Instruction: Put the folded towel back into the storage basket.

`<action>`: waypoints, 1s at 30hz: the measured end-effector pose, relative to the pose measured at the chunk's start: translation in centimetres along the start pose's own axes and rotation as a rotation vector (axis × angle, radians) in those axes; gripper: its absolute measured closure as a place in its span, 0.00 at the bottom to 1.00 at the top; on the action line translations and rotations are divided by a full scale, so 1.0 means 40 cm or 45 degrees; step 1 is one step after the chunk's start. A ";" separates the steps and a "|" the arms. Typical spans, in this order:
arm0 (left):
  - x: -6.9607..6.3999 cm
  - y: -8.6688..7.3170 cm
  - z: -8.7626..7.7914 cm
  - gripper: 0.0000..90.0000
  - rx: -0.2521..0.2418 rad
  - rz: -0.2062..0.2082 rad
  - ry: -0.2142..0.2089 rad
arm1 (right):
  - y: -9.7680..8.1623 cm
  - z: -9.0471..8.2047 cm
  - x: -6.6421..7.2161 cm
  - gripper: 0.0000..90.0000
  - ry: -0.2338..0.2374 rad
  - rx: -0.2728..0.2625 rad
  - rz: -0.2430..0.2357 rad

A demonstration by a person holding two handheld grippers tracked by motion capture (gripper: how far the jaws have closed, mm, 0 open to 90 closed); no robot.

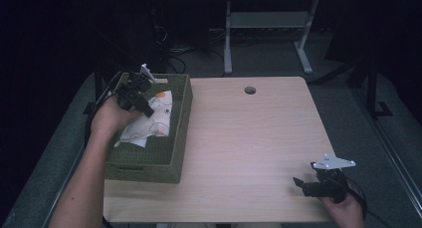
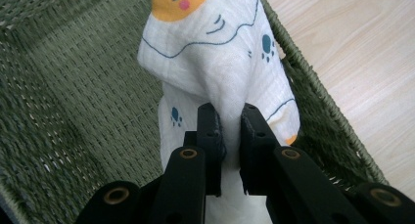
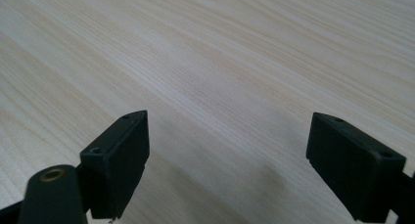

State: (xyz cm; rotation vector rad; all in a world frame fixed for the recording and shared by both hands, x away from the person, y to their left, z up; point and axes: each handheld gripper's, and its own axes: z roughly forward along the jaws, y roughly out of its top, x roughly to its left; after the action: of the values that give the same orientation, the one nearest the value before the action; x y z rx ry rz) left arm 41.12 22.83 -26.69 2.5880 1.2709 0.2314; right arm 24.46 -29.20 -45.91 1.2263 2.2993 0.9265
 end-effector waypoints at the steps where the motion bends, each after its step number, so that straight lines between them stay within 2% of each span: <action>1: 0.001 -0.001 0.003 0.91 0.003 0.000 0.000 | 0.000 0.000 0.000 0.18 0.000 0.000 -0.001; 9: 0.013 -0.006 0.020 0.90 0.013 0.020 -0.011 | 0.001 0.003 0.003 0.18 0.001 0.004 -0.004; 14: 0.021 -0.014 0.046 0.90 0.025 0.045 -0.032 | 0.001 0.003 0.002 0.18 0.001 0.003 0.001; 21: 0.030 -0.024 0.071 0.90 0.045 0.051 -0.039 | 0.001 0.003 0.001 0.18 0.000 0.004 0.002; 24: 0.031 -0.027 0.083 0.90 0.052 0.067 -0.064 | 0.000 0.004 0.000 0.18 0.002 0.007 0.005; 30: 0.038 -0.034 0.110 0.90 0.070 0.057 -0.067 | 0.001 0.006 0.002 0.18 0.002 0.014 0.000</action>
State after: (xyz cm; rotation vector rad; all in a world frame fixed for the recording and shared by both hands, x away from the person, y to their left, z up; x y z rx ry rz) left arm 42.10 24.16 -31.26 2.6524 1.2188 0.1380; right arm 24.57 -29.03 -46.06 1.2307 2.3087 0.9167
